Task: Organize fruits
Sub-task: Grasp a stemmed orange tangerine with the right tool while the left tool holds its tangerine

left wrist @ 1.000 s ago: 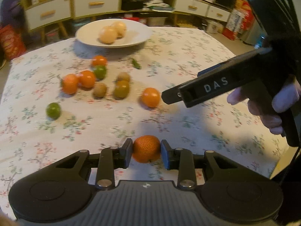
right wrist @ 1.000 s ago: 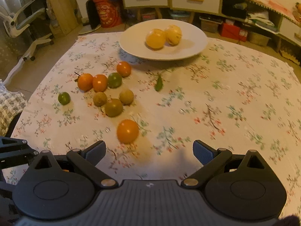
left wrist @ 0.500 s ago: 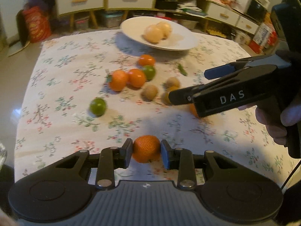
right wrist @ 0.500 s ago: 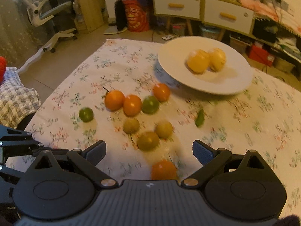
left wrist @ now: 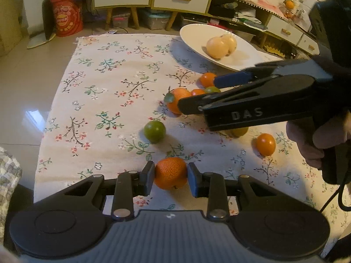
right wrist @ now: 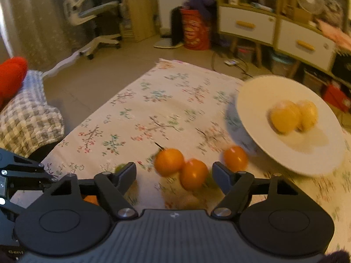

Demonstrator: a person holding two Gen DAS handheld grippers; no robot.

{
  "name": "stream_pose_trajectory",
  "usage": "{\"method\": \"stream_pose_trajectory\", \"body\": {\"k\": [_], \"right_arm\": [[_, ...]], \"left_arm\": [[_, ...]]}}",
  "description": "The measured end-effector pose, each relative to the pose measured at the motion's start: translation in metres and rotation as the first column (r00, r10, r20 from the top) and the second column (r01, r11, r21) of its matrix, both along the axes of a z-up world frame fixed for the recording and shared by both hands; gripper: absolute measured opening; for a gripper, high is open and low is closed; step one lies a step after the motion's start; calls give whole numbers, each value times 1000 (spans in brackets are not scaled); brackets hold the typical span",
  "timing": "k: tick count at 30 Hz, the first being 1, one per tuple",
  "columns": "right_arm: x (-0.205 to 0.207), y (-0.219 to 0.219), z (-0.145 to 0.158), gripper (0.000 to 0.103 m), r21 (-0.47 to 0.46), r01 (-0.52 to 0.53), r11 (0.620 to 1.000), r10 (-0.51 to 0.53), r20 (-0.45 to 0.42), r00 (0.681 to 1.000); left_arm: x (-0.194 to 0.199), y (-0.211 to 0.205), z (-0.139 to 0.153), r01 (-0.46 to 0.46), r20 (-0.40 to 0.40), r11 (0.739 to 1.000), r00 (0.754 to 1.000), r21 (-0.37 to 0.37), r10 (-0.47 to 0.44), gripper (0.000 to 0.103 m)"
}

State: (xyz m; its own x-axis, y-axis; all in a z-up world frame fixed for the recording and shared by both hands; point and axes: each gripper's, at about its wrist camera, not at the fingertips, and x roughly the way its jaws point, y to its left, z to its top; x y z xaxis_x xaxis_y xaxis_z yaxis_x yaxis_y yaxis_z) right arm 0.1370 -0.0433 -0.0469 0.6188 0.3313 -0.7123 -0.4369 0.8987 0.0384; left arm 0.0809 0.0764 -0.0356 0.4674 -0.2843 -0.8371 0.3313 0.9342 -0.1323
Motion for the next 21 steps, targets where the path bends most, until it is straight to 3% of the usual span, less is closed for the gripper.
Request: {"method": "stream_pose_trajectory", "body": {"k": [5,10,15,21], "right_arm": [[11,16,-5,56,-71,-57,996,57,0,998],[17,17,-12,45,-77,-62,995,62,-1,998],[19,14,-11,42,-64,-64,996,64,-5,998],[15,23,-13,42,-124,-108,986,110,9,994]], "left_arm": [[1,6,-3,-10,-10,1000,1000,-5,10,15],[3,6,-2,-8,-18,1000,1000,-3,8,15],[10,8,-5,-25,-59,999,998,-23,23,18],[11,9,-10,-41,-110,998,993,-39,36,21]]}}
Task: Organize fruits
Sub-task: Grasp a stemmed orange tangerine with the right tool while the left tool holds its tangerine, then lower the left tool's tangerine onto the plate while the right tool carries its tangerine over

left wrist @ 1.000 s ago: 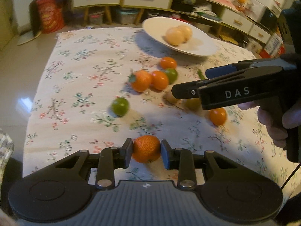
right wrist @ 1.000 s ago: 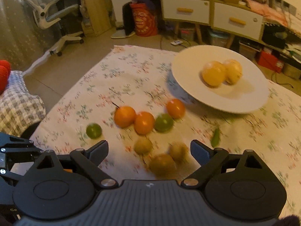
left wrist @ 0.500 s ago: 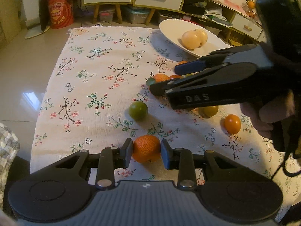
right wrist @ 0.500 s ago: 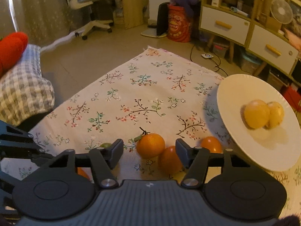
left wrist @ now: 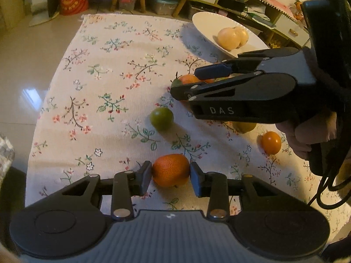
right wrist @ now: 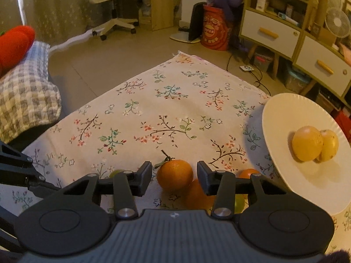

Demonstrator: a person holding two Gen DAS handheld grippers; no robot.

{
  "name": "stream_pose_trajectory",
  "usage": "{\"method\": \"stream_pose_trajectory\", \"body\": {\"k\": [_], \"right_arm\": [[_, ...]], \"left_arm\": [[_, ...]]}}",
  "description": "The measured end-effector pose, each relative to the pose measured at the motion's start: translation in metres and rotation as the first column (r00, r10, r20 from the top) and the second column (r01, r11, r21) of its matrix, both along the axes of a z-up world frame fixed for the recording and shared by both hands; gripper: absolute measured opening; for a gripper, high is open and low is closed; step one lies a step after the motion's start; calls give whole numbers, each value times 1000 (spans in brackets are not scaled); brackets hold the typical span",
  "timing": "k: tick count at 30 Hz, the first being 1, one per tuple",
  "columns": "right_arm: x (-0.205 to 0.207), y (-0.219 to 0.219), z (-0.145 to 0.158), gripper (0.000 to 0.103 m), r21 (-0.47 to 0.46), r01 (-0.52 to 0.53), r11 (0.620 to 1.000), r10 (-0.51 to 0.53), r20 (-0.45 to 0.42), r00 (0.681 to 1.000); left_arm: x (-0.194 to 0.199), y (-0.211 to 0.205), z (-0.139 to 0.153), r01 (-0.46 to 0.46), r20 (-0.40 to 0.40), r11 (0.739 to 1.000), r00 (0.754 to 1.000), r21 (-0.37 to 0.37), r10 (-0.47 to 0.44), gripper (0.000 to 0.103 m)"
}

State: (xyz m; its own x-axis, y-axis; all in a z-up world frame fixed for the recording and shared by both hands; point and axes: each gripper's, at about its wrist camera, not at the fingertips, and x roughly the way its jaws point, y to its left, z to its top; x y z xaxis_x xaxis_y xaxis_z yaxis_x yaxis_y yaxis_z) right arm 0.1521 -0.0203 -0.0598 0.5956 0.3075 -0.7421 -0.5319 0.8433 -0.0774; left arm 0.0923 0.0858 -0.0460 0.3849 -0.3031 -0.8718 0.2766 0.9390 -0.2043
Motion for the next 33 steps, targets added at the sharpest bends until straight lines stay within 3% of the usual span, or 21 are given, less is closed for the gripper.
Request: {"method": "stream_pose_trajectory", "body": {"k": [17,33], "right_arm": [[-6,-2,1,33,-11,13,1000,-13,32,999],[-31,-49,28,33,58,143,988,-145,28,989]], "left_arm": [[-1,-2,4,-19,0,999,1000,40,19,19],[1,-23,26,-23,65,999,998,30,21,19]]}}
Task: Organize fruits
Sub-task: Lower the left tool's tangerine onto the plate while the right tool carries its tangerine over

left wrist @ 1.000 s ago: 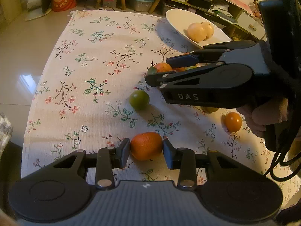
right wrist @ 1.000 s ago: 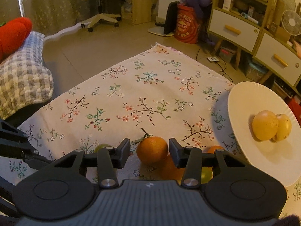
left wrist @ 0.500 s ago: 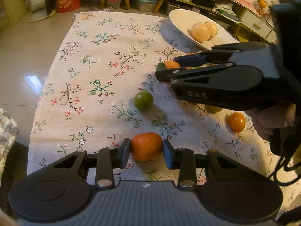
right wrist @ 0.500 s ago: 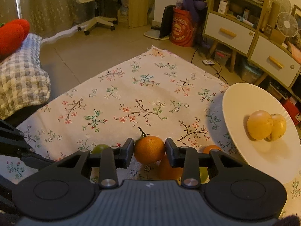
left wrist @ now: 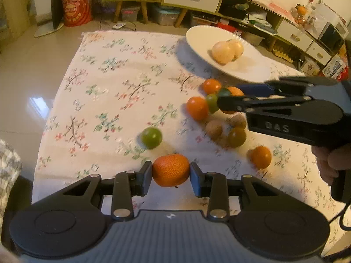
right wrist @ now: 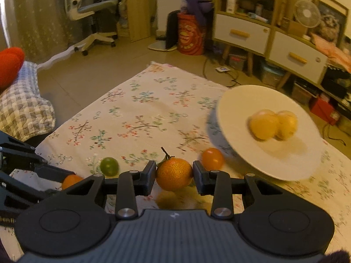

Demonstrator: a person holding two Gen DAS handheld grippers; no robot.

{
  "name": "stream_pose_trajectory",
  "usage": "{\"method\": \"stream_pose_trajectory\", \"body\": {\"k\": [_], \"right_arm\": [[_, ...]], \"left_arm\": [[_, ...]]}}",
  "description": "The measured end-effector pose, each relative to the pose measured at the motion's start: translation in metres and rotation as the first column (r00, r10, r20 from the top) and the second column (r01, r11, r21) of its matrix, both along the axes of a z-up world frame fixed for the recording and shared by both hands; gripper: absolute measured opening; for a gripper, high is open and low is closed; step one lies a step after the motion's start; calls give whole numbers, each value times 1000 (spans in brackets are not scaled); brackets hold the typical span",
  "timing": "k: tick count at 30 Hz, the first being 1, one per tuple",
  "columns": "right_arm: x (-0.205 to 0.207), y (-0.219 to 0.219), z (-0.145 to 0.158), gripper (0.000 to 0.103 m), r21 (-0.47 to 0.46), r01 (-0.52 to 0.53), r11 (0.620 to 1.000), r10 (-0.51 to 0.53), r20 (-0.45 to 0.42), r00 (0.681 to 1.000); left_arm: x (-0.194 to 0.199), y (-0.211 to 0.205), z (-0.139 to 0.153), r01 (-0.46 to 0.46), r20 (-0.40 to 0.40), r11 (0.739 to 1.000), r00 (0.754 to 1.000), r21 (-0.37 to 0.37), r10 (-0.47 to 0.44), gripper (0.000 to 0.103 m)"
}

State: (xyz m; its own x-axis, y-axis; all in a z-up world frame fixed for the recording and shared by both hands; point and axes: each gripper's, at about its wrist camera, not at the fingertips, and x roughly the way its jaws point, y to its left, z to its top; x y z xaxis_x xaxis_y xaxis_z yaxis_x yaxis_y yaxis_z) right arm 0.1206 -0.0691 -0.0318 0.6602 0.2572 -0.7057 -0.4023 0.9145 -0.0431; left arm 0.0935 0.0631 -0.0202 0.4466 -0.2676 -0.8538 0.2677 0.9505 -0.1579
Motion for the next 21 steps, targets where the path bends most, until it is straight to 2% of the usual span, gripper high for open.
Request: {"method": "stream_pose_trajectory", "body": {"k": [9,16,21], "right_arm": [[1,-45,8,33,63,163,985,-162,-30,986],[2,-66,8,33,72,218,973,-217,-26,976],[7,-87,9,33,135,262,956,-259,-39,965]], "left_arm": [[15,-35,20,17,56,1000,998,-13,-16,19],[34,-54,25,11,66,999,998,-44,-8,19],[50,-72,35,54,116,997,992,-53,-47,19]]}}
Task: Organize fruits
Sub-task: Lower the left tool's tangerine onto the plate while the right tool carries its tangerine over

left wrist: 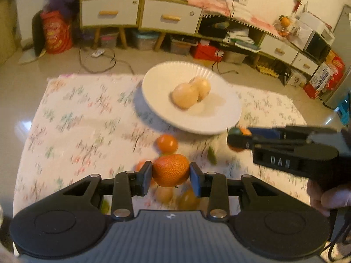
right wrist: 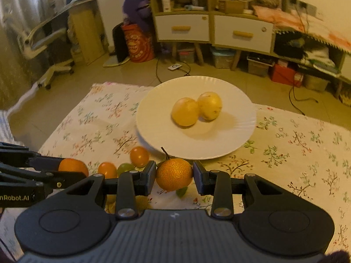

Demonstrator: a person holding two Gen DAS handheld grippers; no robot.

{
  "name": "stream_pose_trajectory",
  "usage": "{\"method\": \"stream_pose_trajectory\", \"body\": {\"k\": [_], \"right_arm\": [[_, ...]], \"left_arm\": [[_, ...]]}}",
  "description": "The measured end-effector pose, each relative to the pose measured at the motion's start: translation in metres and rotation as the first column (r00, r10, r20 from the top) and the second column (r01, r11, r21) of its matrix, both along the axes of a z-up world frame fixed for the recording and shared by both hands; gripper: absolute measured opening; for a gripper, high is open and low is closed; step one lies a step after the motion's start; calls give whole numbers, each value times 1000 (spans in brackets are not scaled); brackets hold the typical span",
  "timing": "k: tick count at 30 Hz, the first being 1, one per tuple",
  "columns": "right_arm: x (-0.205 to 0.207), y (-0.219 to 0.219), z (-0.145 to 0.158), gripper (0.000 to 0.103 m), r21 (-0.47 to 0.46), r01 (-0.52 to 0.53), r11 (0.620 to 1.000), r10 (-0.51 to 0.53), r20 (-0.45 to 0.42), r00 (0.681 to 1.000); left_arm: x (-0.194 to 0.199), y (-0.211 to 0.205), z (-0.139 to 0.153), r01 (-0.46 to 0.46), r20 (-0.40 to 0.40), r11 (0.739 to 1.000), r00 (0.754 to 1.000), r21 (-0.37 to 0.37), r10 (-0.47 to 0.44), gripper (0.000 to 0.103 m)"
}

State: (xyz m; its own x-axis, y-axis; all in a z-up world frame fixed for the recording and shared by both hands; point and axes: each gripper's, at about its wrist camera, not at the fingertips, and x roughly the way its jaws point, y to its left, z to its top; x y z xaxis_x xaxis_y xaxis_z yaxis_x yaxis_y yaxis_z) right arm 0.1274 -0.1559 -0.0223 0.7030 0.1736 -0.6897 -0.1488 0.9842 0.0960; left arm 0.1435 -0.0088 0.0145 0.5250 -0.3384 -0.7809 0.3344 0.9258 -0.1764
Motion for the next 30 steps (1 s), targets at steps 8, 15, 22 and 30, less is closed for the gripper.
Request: {"method": "stream_pose_trajectory", "body": {"k": [8,15,22,30], "right_arm": [[17,-42,-2,33,95,113,989,-114,4,993],[35,-61,-6,33,155,174,972,-180,22,983],[51,-65,-12,33,184,178,967,-189,43,981],[57,-74,-18,33,193,213,958,-223,28,975]], "left_arm": [[40,-34,1,61,74,997,996,-56,-57,19],[62,-55,-22,79,96,994,993,-78,-71,19],[70,-75,-33,138,115,988,985,-65,-130,19],[75,-87,-48,167,111,986,980,-28,-163,19]]}}
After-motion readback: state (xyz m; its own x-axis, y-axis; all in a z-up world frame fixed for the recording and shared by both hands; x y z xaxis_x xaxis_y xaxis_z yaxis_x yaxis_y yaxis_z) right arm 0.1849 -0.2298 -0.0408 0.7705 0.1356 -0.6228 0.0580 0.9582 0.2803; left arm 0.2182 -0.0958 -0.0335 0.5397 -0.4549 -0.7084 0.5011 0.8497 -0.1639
